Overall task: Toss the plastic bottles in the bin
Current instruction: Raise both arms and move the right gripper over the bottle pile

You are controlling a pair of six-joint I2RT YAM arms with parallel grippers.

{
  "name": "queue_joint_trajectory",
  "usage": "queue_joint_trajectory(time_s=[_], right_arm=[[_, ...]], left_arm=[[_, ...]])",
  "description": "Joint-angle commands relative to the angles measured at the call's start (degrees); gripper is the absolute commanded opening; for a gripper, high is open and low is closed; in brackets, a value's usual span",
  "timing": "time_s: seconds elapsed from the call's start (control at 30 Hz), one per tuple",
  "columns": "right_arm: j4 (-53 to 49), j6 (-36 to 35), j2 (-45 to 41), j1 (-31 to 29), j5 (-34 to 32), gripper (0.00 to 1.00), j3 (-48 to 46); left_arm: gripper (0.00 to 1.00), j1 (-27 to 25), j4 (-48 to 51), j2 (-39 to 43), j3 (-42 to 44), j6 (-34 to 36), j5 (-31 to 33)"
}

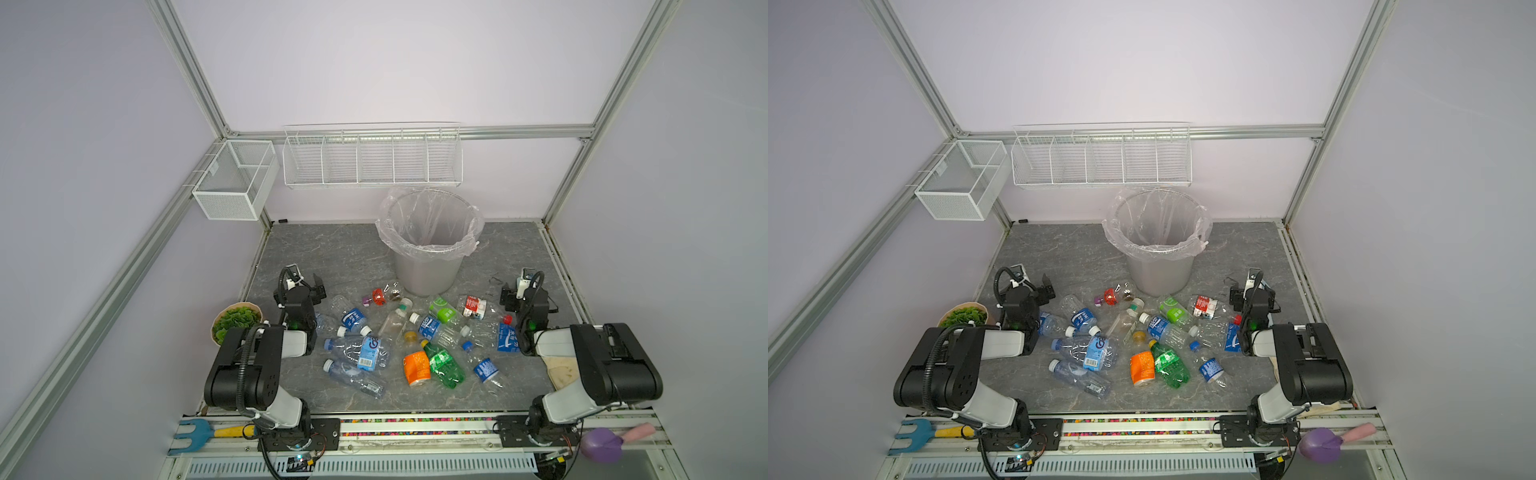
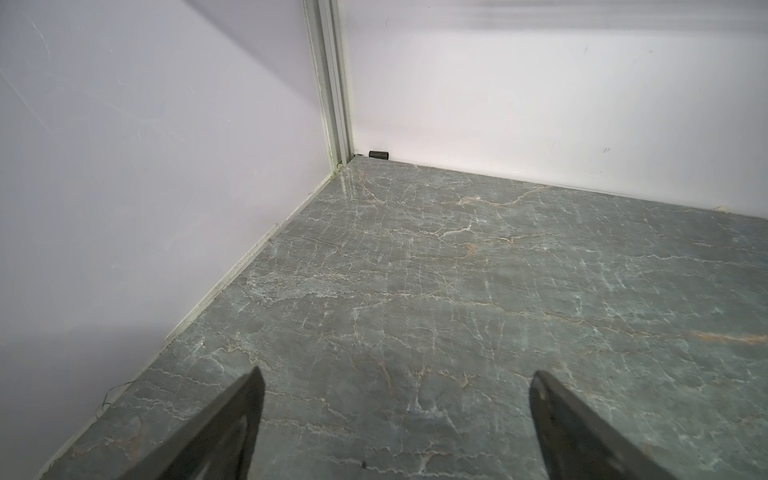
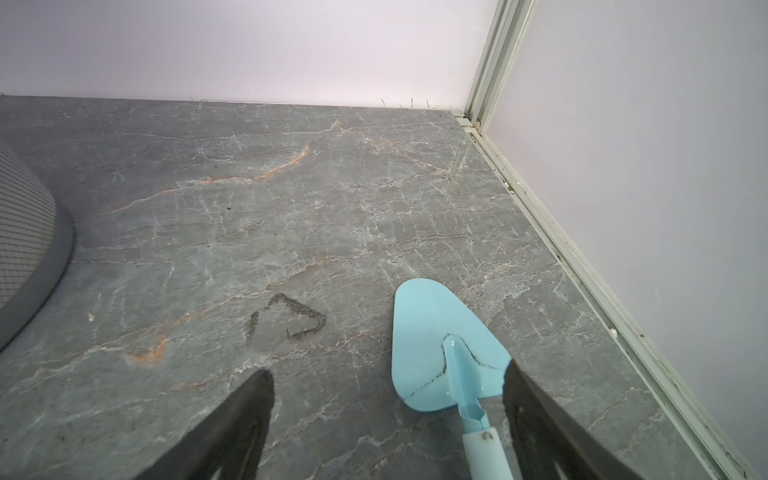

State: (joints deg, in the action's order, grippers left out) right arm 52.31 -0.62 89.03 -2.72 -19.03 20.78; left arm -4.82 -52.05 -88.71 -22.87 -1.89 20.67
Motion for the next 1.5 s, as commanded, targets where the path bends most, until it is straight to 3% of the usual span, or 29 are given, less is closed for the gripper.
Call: queue_joint_trajectory(time_s=[0.0, 0.17, 0.27, 0.3, 0.4, 0.43, 0.47, 0.63, 0.83, 1.0, 1.2, 1.47], right_arm=[[-0.70, -0.93, -5.62, -0.24, 1.75, 0.89, -0.84], [-18.13, -1.90, -25.70, -2.76, 1.89, 0.88, 1.19], [-36.35, 0.82, -35.95, -3.12, 5.56, 0.88, 8.41], [-45.24, 5.96, -37.81, -3.02, 3.77, 0.88, 12.82], [-82.74, 31.41, -38.22, -2.55, -8.32, 0.89, 27.24], [-86.90, 26.27, -37.92, -2.00, -0.53, 0.89, 30.67], [-88.07, 23.52, -38.23, -2.67, 5.41, 0.89, 31.96], [-94.06, 21.67, -45.53, -10.07, 10.78, 0.88, 32.83], [-102.38, 21.18, -46.69, -15.61, 19.22, 0.88, 34.96], [-106.46, 25.81, -44.26, -23.96, 15.26, 0.88, 35.17], [-111.78, 30.80, -39.57, -34.46, 6.88, 0.88, 37.78], [-113.61, 40.05, -33.49, -40.91, 3.66, 0.88, 32.52]], left_arm=[[0.98, -0.80, 5.32, 4.40, -0.97, -0.44, 3.50], [0.99, -2.12, 23.59, 18.25, -5.54, -1.01, 6.05], [0.99, -2.21, 42.39, 26.04, -12.46, -5.36, 5.26], [0.99, -2.29, 49.65, 27.91, -15.46, -7.30, 5.07], [0.99, -2.39, 68.89, 32.72, -24.22, -13.01, 4.23], [0.99, -2.43, 73.61, 34.03, -26.56, -13.54, 2.11], [0.99, -2.47, 77.11, 35.43, -28.08, -14.13, 0.20], [0.99, -3.35, 89.07, 45.03, -31.98, -16.61, -8.49], [0.99, -4.00, 100.37, 52.46, -32.50, -17.98, -17.50], [0.99, -4.28, 102.25, 58.87, -28.81, -19.37, -22.14], [0.99, -5.92, 102.14, 62.25, -26.55, -20.35, -21.71], [0.99, -7.31, 101.71, 62.60, -25.91, -20.28, -21.96]])
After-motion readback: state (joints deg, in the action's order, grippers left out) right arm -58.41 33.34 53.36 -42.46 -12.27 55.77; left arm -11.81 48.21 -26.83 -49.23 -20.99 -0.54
